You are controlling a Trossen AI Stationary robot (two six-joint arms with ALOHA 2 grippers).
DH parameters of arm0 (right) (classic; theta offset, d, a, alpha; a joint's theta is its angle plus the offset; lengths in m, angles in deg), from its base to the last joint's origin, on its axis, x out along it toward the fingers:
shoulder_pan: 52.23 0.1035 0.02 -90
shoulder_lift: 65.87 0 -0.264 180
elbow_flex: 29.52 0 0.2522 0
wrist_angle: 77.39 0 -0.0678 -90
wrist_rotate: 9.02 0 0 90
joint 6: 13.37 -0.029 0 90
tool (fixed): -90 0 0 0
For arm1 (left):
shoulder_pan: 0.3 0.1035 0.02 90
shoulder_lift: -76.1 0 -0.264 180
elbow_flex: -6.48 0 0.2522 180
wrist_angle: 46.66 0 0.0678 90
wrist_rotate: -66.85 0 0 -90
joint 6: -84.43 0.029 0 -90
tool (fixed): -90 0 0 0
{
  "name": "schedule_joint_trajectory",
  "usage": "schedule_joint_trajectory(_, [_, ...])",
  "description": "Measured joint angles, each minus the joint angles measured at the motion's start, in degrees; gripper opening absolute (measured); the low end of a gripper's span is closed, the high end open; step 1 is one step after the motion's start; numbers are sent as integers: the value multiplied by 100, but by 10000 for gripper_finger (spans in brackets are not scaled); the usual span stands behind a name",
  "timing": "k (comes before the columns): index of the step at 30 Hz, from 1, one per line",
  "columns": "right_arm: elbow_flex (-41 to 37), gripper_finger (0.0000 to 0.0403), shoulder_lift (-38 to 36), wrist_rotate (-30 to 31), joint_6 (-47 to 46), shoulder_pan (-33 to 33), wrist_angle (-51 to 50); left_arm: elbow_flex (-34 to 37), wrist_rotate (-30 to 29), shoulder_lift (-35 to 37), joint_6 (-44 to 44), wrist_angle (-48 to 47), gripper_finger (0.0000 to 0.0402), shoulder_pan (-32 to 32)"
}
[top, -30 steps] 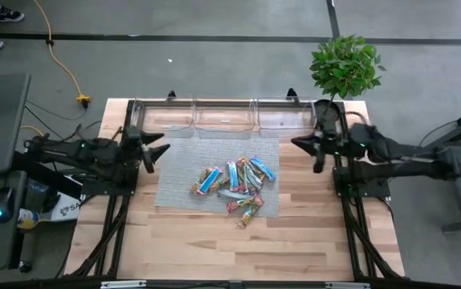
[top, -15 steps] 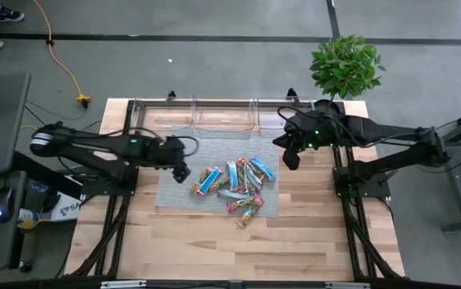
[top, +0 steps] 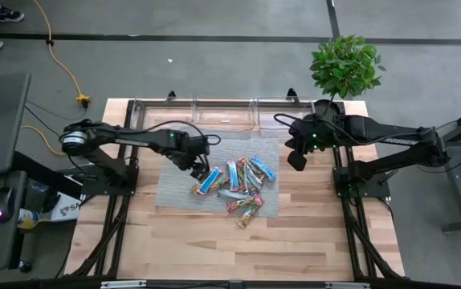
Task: Pick and place Granola Bars by type
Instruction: Put the yellow granola bar into the left transparent bin
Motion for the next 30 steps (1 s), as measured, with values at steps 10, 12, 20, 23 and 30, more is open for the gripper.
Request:
schedule_joint_trajectory(10, [0, 0, 0, 7, 261, 0, -20, 1, 41, -456, 715, 647, 256, 14])
schedule_joint_trajectory(12, [0, 0, 0, 7, 304, 0, -20, 1, -2, -486, 774, 670, 256, 11])
schedule_joint_trajectory(20, [0, 0, 0, 8, 342, 0, -24, 1, -86, -800, 1018, 726, 257, 13])
schedule_joint_trajectory(23, [0, 0, 0, 9, 340, 0, -24, 1, 44, -919, 1018, 827, 257, -35])
schedule_joint_trajectory(30, [0, 0, 2, 12, 323, 0, -38, 4, 511, -1031, 1008, 1146, 257, -63])
